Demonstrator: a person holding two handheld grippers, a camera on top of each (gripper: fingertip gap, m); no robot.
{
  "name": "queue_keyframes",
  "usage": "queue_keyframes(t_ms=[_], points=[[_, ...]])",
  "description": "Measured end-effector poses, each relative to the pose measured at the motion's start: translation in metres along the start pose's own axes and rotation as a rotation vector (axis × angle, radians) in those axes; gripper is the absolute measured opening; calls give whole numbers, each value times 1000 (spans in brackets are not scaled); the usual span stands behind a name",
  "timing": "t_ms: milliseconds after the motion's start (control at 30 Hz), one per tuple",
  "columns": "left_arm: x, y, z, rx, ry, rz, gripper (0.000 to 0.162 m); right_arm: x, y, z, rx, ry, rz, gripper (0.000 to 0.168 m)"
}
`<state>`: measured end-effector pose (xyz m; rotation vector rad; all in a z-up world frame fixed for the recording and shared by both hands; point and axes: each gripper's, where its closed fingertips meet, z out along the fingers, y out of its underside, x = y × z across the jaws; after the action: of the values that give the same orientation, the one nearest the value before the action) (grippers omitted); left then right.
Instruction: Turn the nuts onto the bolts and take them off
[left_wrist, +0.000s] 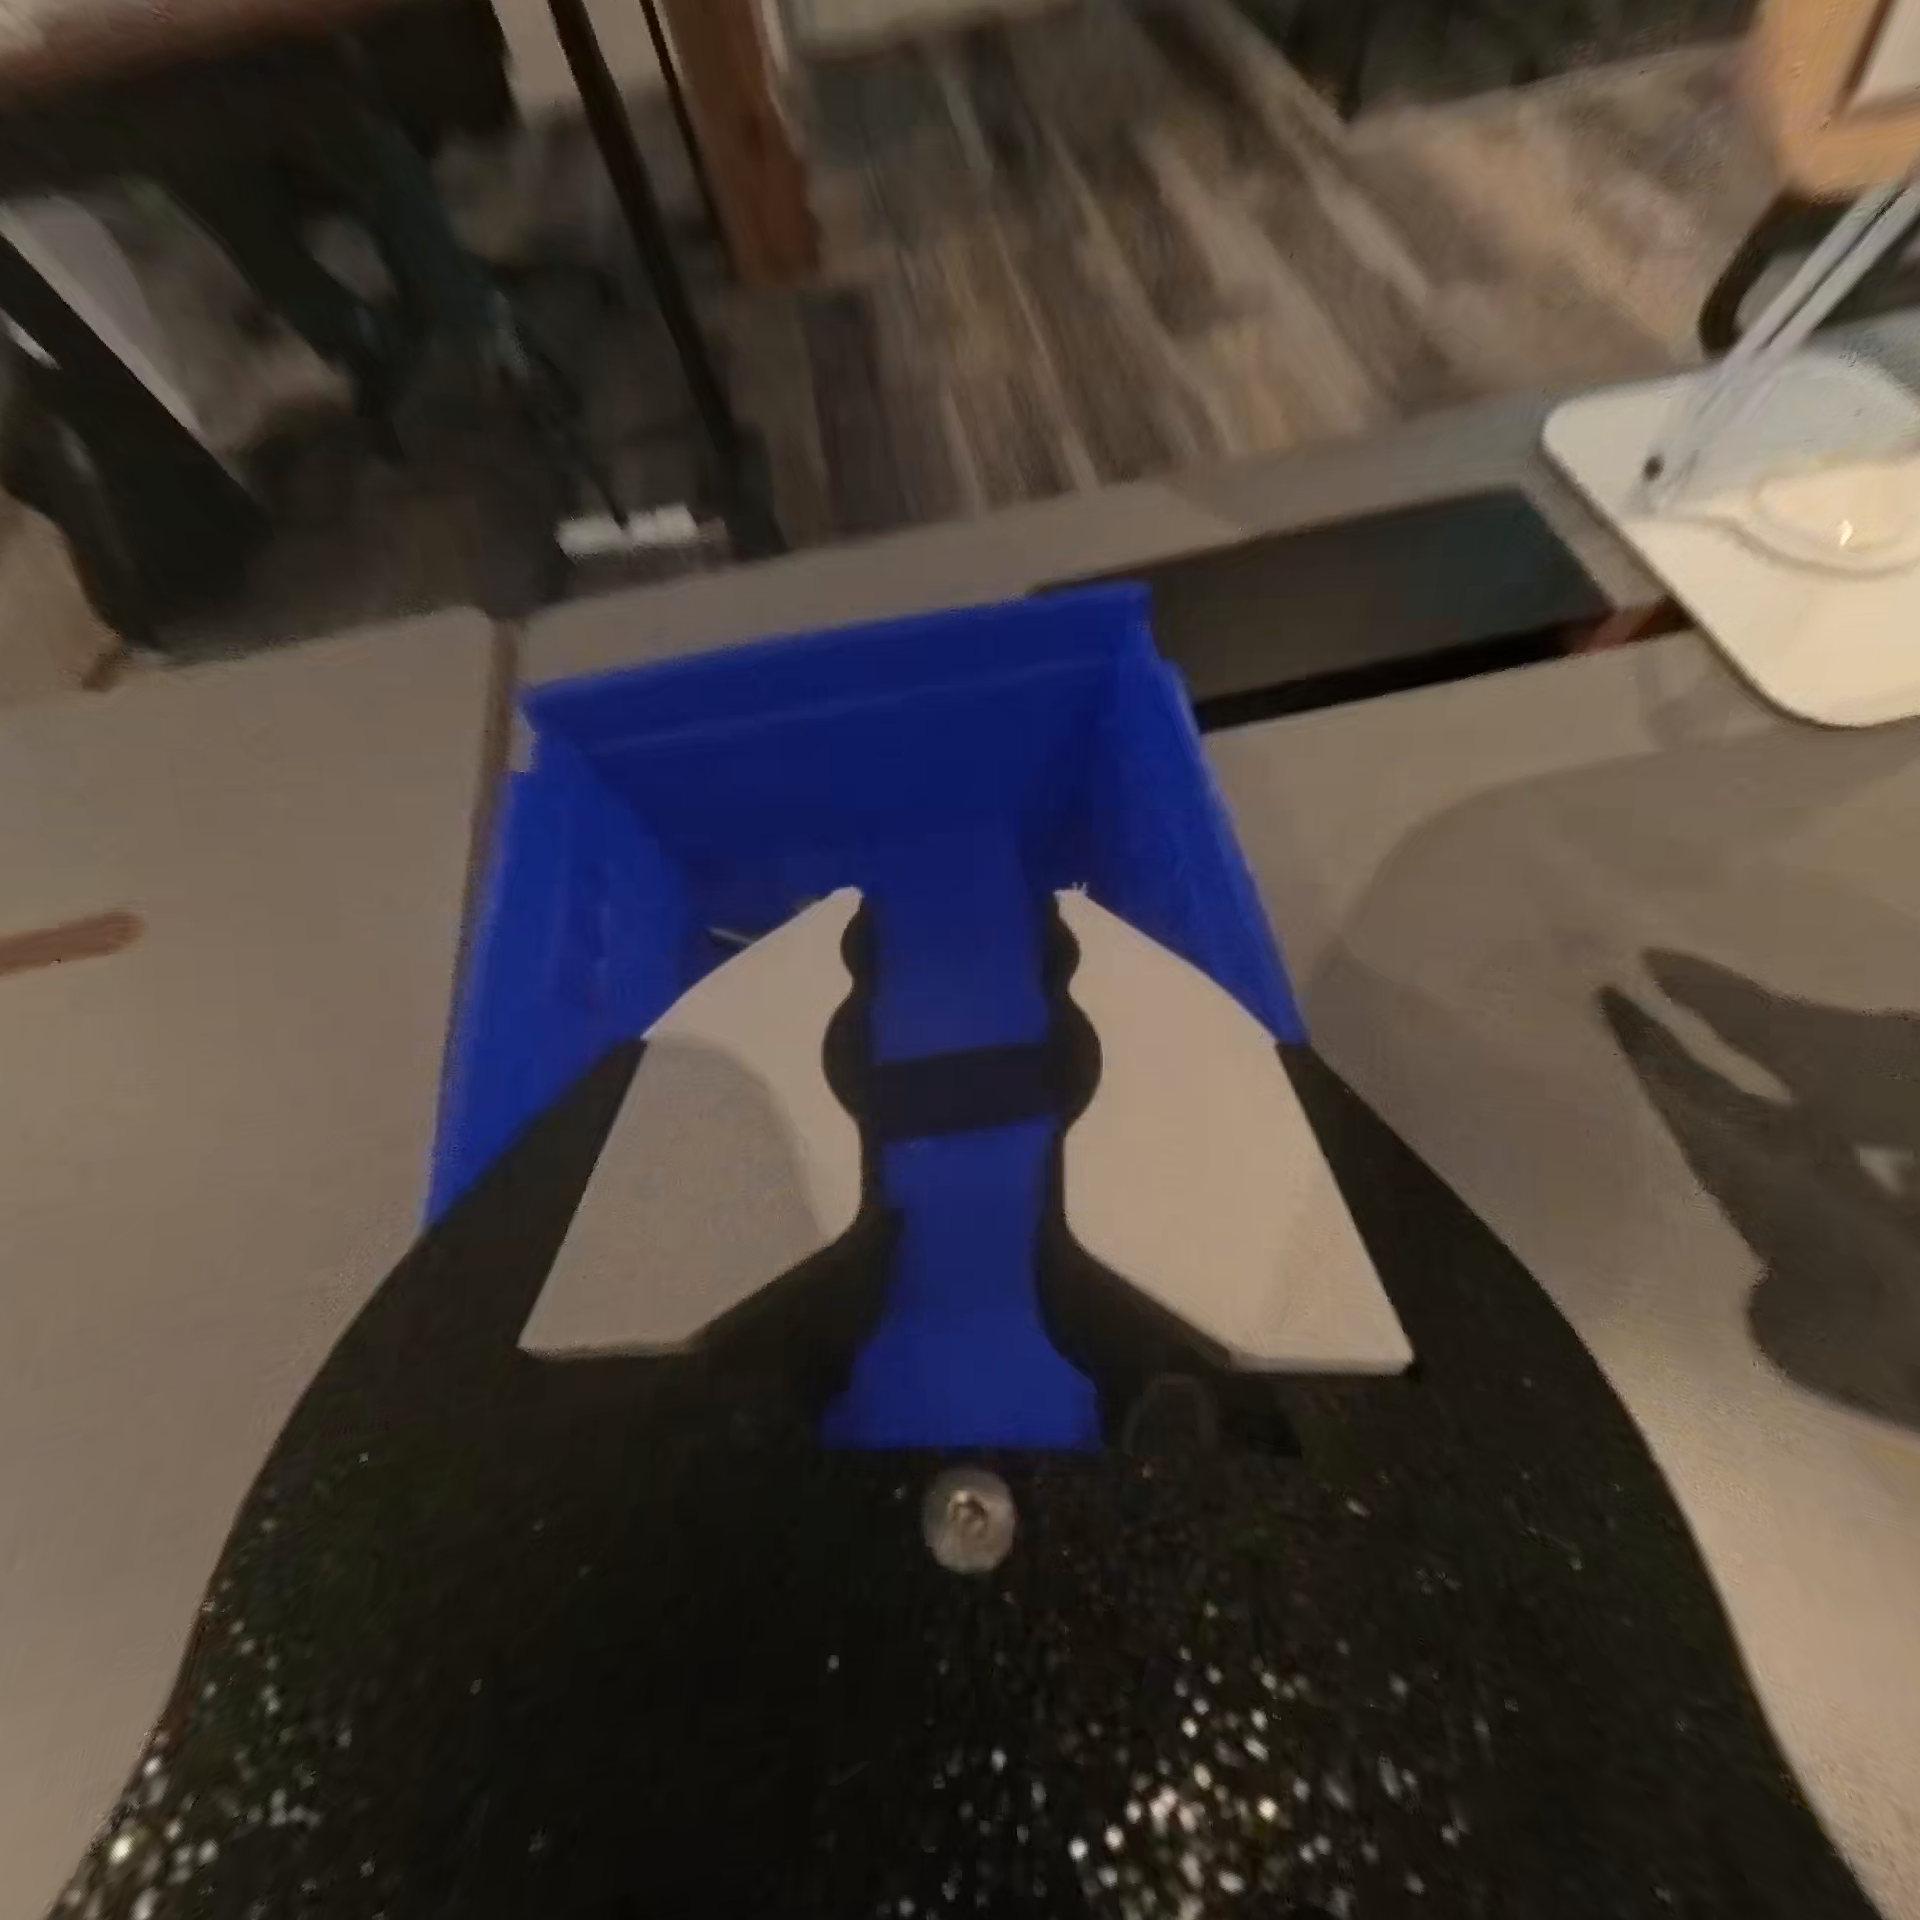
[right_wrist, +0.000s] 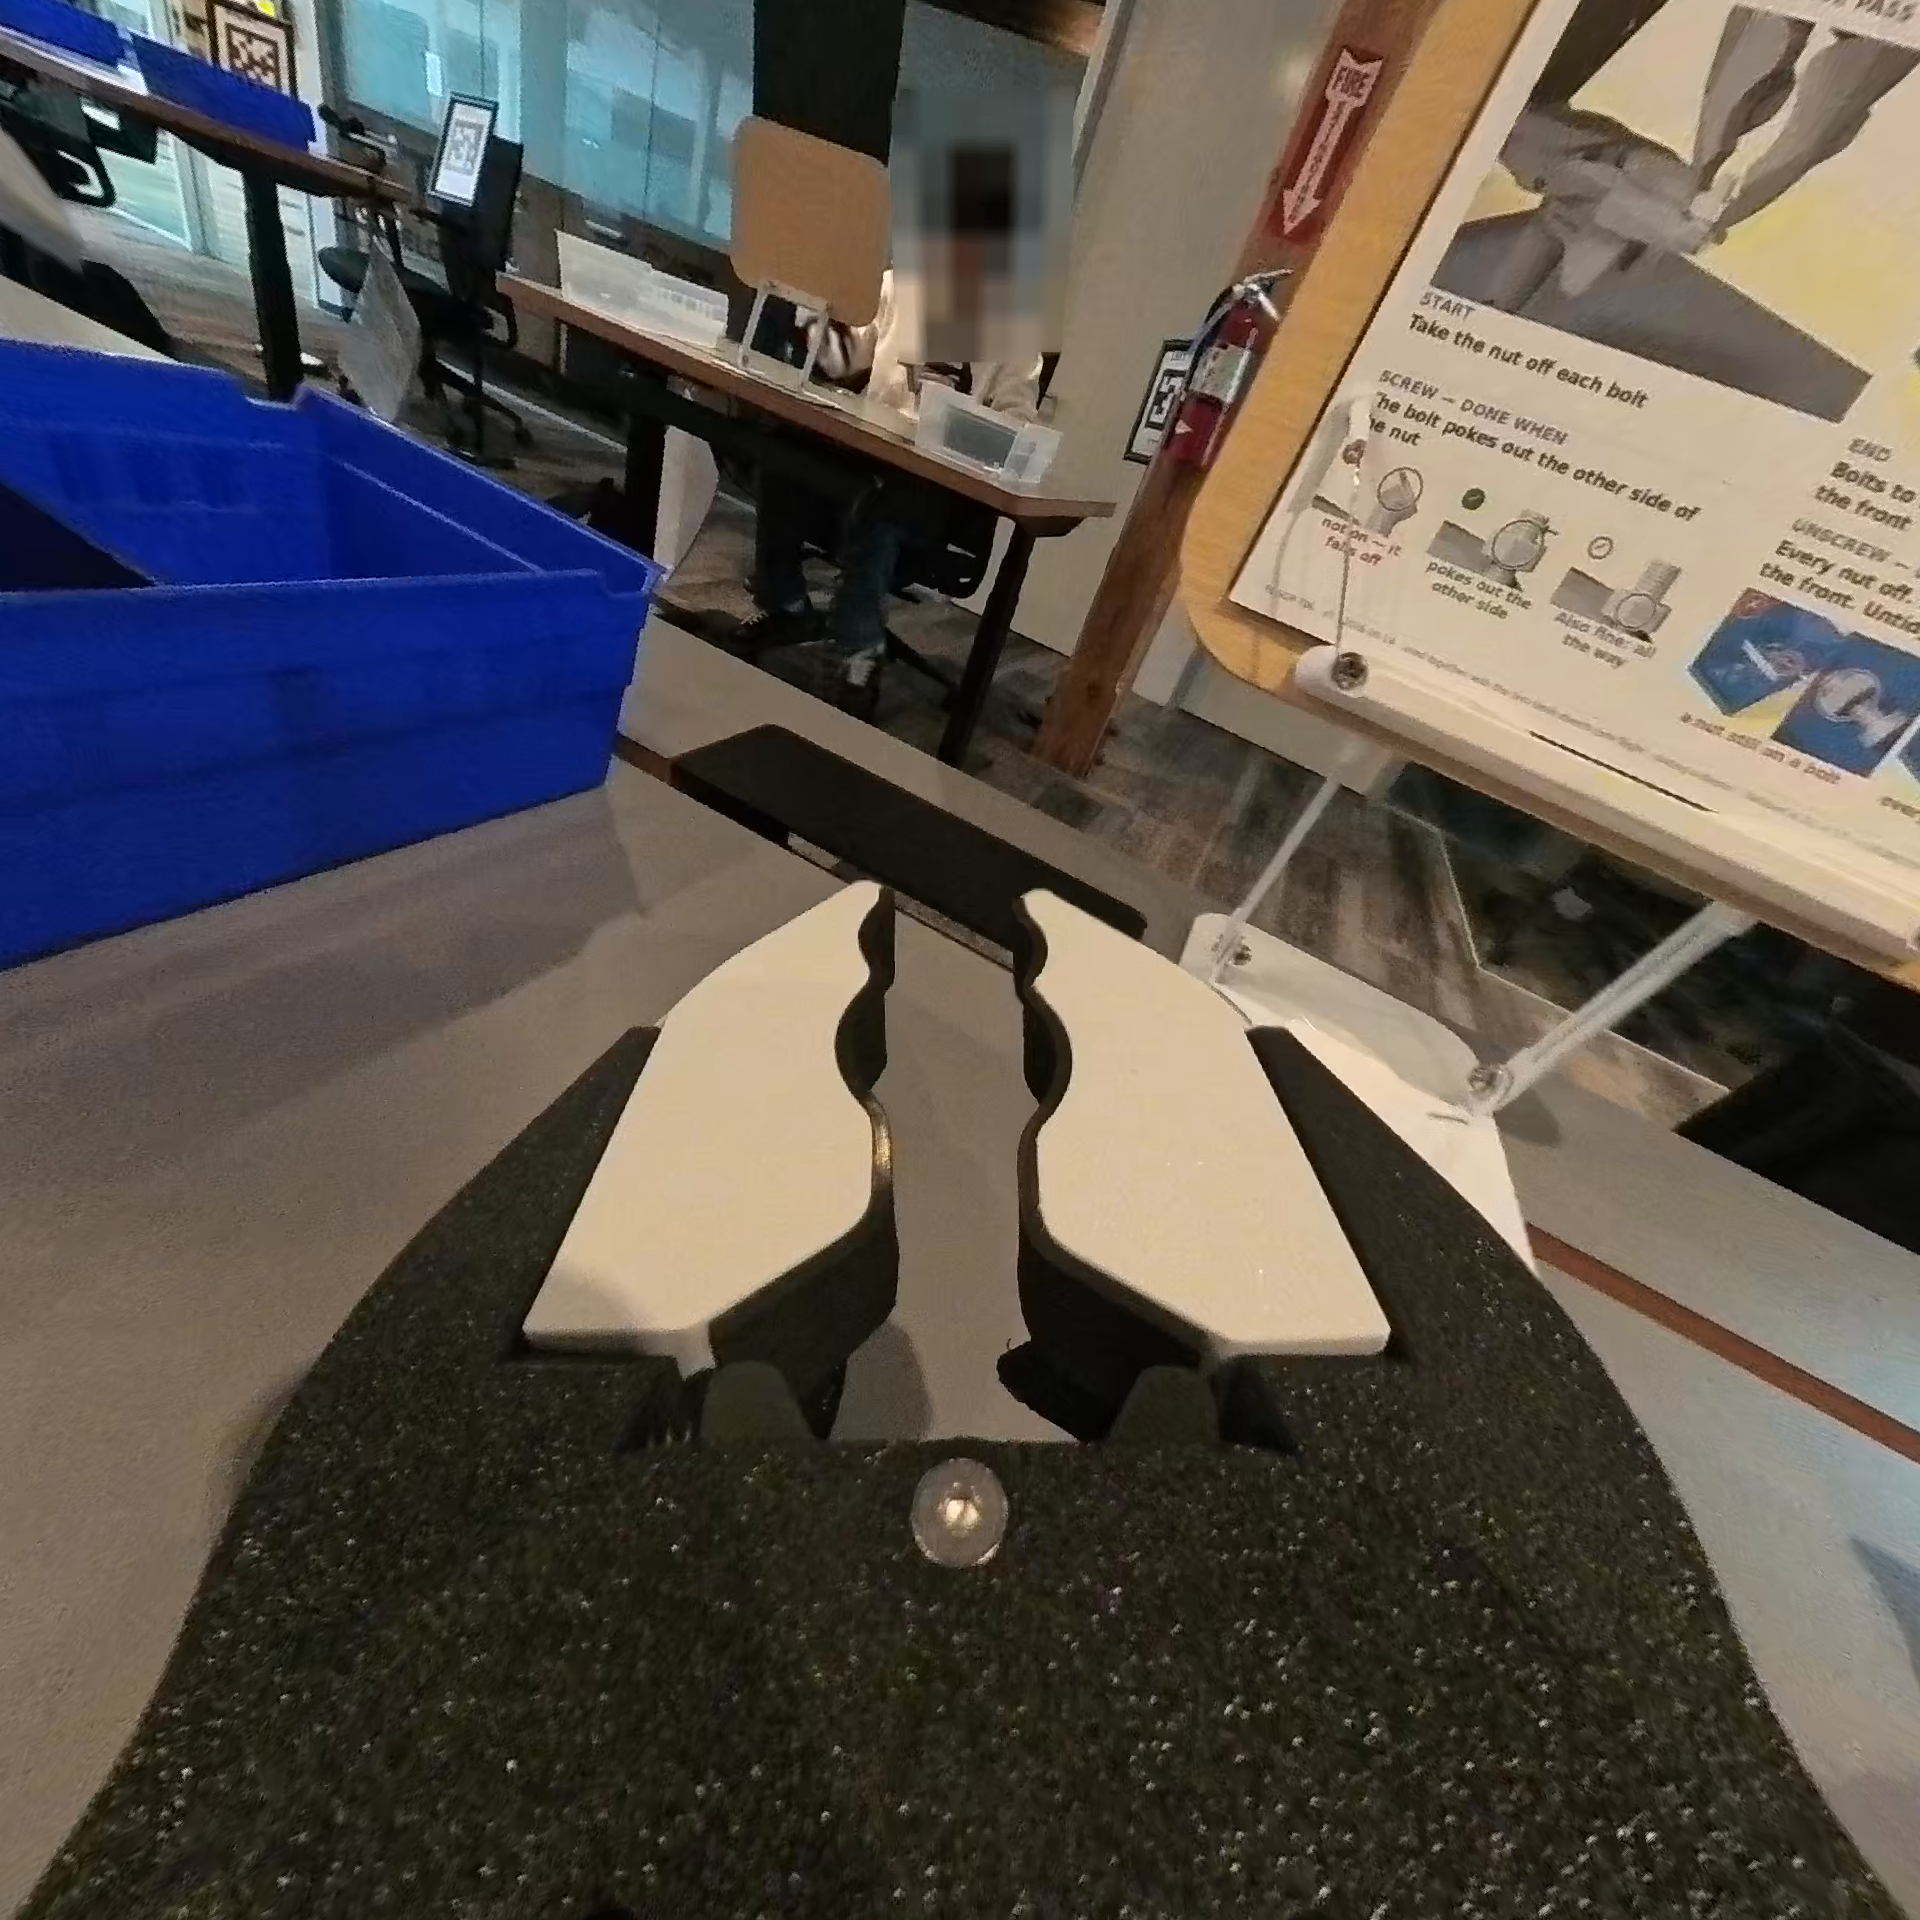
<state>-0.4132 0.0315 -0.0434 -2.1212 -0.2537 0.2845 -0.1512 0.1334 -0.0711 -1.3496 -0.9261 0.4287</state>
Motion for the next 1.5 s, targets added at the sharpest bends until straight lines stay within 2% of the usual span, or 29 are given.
queue_keyframes(t_ms=[133, 300, 467, 567, 633, 700, 767, 1067, 1233, 1333, 1433, 1500], points=[[-23, 11, 43, -203, 14, -6, 28, 2, 5, -3, 27, 35, -1, 24], [-36, 21, 78, -425, 44, 2, 22, 11, 20, -23, 44, 41, -39, 22], [-49, 53, 103, -712, 23, 14, 23, 32, 21, -37, 78, 63, -38, 22], [-45, 62, 118, -773, 62, -58, 12, 39, 20, -40, 94, 74, -47, 22], [-45, 69, 125, -828, 64, -79, 13, 41, 23, -39, 86, 79, -60, 22], [-46, 77, 128, -891, 57, -100, 23, 42, 24, -38, 83, 81, -66, 22], [-44, 83, 132, -923, 70, -139, 25, 43, 23, -38, 89, 82, -66, 22], [-48, 96, 139, -974, 49, -199, 9, 43, 23, -38, 91, 81, -59, 22], [-48, 99, 138, -995, 31, -195, 14, 42, 22, -38, 94, 78, -67, 22], [-43, 104, 139, -1016, 38, -208, 22, 41, 23, -37, 92, 76, -66, 22], [-51, 105, 142, -1005, -20, -163, 10, 41, 22, -38, 98, 77, -69, 22], [-51, 105, 142, -1010, -27, -144, 10, 41, 22, -38, 98, 76, -70, 22]])
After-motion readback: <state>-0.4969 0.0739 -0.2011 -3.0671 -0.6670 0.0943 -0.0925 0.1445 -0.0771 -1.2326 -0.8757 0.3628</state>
